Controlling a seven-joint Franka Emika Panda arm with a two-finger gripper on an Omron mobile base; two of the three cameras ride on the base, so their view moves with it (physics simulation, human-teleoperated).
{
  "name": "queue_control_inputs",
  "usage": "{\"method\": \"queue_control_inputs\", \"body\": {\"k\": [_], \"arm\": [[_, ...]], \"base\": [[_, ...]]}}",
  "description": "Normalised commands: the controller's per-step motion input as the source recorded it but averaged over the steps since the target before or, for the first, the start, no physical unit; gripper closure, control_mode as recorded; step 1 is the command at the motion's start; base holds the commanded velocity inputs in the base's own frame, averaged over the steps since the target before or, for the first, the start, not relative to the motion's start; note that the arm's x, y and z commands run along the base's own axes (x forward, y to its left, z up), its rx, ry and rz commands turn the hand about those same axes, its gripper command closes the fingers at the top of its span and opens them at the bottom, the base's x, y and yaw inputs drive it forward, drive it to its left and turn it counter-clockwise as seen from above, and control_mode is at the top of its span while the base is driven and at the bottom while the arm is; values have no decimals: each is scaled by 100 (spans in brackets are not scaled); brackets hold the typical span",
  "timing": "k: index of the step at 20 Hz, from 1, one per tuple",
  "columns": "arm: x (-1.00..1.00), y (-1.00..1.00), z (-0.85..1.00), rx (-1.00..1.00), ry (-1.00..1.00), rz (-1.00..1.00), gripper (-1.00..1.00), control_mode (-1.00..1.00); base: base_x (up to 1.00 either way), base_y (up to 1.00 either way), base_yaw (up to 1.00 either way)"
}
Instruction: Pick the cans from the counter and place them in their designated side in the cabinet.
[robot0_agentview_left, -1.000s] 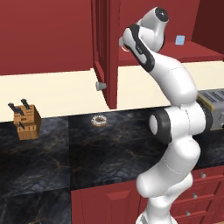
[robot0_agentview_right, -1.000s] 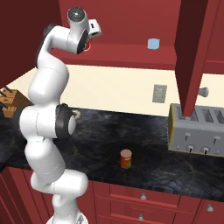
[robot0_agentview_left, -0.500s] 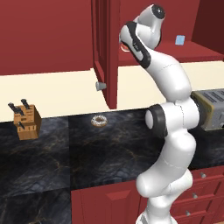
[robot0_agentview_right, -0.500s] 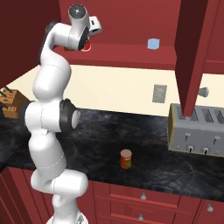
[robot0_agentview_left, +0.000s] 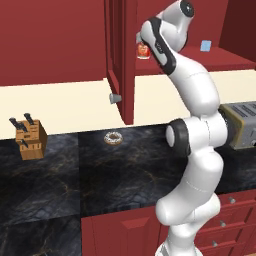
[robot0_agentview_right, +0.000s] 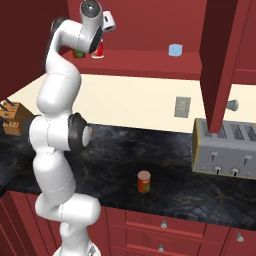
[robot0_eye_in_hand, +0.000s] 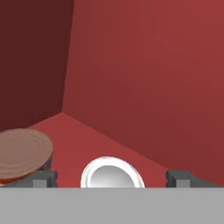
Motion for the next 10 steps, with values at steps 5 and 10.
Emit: {"method": "queue_control_inputs", "body": {"k": [5,10], "arm": [[-44,-10,-2,1,-27,11,-100,-100],[-60,0,-1,0,-30,10,-100,-100]], "base": [[0,0,0],[0,0,0]]}}
